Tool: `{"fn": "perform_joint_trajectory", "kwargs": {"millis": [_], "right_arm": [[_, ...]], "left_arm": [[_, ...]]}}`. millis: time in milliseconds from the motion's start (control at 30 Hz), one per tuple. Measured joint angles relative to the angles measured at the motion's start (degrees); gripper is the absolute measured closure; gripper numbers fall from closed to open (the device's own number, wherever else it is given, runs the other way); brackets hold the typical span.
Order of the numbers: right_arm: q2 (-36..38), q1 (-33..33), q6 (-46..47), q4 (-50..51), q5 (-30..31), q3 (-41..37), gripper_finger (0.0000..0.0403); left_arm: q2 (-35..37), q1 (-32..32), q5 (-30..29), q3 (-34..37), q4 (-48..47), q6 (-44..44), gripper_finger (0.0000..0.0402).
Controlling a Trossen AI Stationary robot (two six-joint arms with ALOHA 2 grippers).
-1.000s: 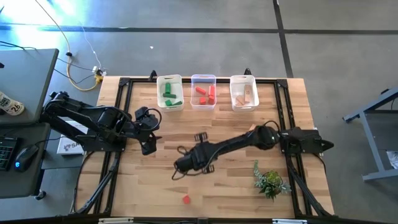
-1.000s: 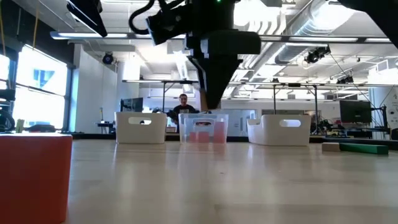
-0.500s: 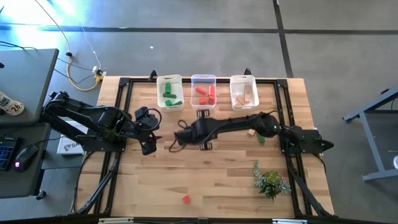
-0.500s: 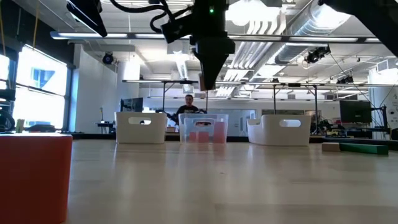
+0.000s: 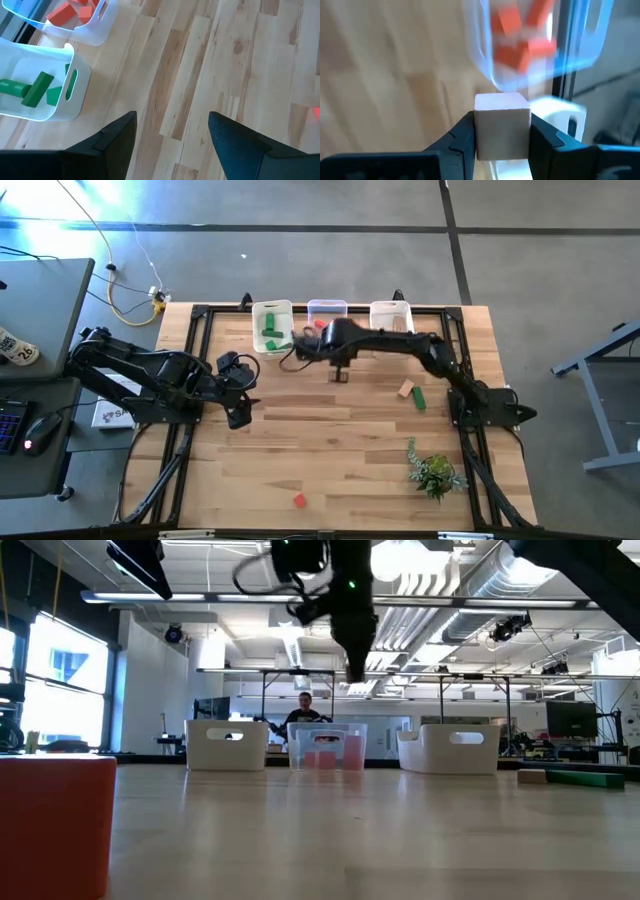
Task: Sort & place blocks by color
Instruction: Put the brown block into the right white bin
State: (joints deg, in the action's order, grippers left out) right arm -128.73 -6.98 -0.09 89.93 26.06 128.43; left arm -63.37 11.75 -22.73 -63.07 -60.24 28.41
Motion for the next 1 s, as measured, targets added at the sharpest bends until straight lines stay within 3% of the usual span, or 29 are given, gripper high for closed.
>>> {"fn": "perform_joint_trajectory", "kwargs": {"millis": [267, 533, 767, 1000], "right_arm": [[13.3, -10.2, 2.6, -4.1, 1.1, -26.2, 0.0297], [30.2, -18.7, 3.2, -25.9, -1.2, -47.3, 0.0297], [37.6, -25.2, 7.5, -41.3, -10.9, -59.4, 0.0297], [38.1, -28.5, 9.2, -45.1, -12.8, -64.6, 0.0297]], "left_arm": [[0.0, 0.0, -3.2, 0.0, 0.1, -0.6, 0.0167], [0.0, -0.1, -6.9, 0.0, 0.1, -2.4, 0.0167], [-0.2, -1.2, -7.0, 0.0, 0.5, -1.6, 0.0167], [-0.4, -1.3, -5.8, 0.0, 0.6, 1.0, 0.0167]]}}
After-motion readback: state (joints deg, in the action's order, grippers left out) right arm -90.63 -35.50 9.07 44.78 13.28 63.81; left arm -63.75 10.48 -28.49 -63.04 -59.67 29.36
